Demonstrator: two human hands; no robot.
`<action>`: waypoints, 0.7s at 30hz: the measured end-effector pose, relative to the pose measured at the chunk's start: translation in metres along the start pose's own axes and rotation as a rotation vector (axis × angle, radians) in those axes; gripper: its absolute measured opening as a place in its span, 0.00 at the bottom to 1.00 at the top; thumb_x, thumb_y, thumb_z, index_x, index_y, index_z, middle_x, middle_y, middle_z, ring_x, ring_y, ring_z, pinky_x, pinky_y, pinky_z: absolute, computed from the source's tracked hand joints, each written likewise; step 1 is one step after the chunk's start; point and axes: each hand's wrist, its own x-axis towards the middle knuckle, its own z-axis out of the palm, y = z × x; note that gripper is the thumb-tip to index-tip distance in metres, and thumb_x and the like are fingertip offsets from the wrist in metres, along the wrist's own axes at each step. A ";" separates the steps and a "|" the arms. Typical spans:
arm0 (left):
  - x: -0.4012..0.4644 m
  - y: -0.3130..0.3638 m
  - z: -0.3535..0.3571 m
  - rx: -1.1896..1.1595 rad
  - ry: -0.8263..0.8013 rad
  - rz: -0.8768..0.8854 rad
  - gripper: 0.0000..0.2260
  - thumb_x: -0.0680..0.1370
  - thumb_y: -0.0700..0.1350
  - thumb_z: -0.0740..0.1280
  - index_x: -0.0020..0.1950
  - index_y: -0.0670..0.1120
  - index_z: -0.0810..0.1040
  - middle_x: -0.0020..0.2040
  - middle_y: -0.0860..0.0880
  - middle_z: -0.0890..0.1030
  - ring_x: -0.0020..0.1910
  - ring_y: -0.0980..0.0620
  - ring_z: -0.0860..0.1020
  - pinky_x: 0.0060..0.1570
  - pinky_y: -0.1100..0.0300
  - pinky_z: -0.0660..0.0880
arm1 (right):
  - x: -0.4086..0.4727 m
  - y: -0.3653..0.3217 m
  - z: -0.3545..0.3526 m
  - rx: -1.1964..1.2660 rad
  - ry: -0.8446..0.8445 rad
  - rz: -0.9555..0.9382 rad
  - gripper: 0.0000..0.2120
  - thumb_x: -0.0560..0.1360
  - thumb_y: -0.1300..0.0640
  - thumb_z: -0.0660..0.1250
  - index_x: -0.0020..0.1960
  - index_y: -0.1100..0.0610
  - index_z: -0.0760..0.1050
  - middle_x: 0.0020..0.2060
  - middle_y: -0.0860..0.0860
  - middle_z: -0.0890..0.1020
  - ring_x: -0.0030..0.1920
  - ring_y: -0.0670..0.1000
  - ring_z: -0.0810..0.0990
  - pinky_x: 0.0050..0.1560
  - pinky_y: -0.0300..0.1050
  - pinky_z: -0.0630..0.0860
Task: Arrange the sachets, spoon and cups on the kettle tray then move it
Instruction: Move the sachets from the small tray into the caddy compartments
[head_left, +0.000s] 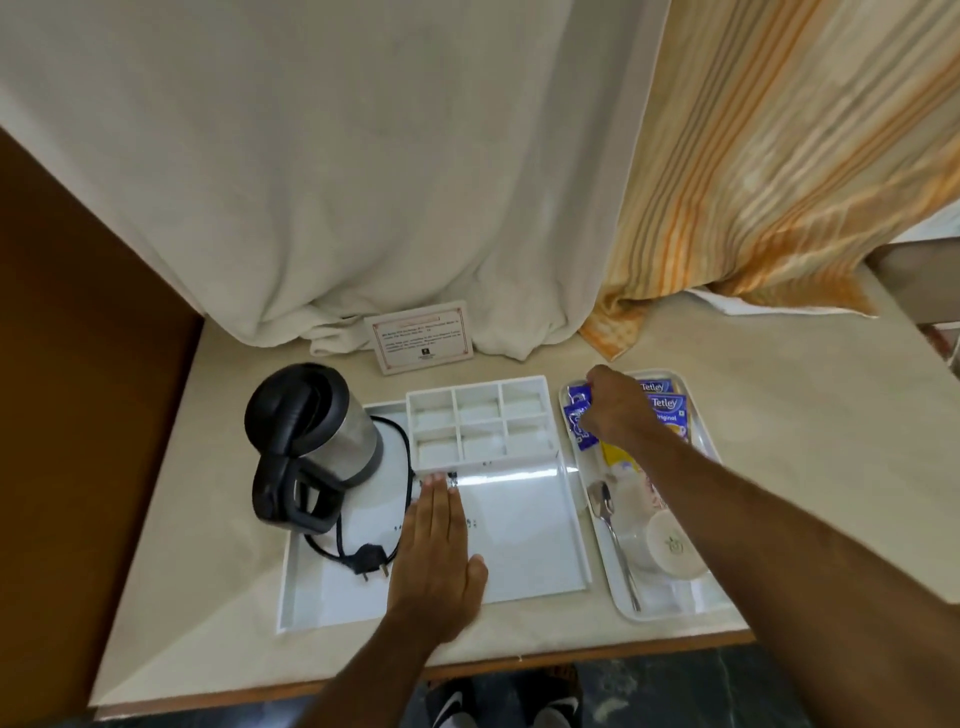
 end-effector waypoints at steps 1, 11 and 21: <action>0.000 0.000 0.001 -0.007 -0.003 -0.001 0.38 0.75 0.51 0.58 0.79 0.36 0.46 0.80 0.36 0.47 0.79 0.40 0.43 0.76 0.41 0.52 | 0.001 -0.001 0.002 0.003 0.003 -0.006 0.23 0.66 0.63 0.72 0.59 0.61 0.71 0.54 0.60 0.80 0.56 0.62 0.77 0.53 0.53 0.77; -0.001 0.000 0.001 -0.012 -0.013 -0.021 0.37 0.75 0.52 0.58 0.79 0.37 0.49 0.80 0.38 0.49 0.79 0.41 0.45 0.75 0.41 0.55 | 0.012 -0.006 -0.005 0.017 -0.076 -0.012 0.12 0.68 0.62 0.70 0.51 0.61 0.77 0.49 0.59 0.81 0.52 0.59 0.78 0.48 0.47 0.75; -0.001 0.001 0.000 -0.002 -0.029 -0.046 0.38 0.75 0.54 0.58 0.79 0.38 0.47 0.80 0.39 0.48 0.79 0.42 0.44 0.76 0.44 0.50 | -0.016 -0.118 0.004 0.518 0.049 -0.315 0.07 0.73 0.53 0.72 0.50 0.52 0.82 0.47 0.49 0.81 0.47 0.42 0.77 0.43 0.34 0.72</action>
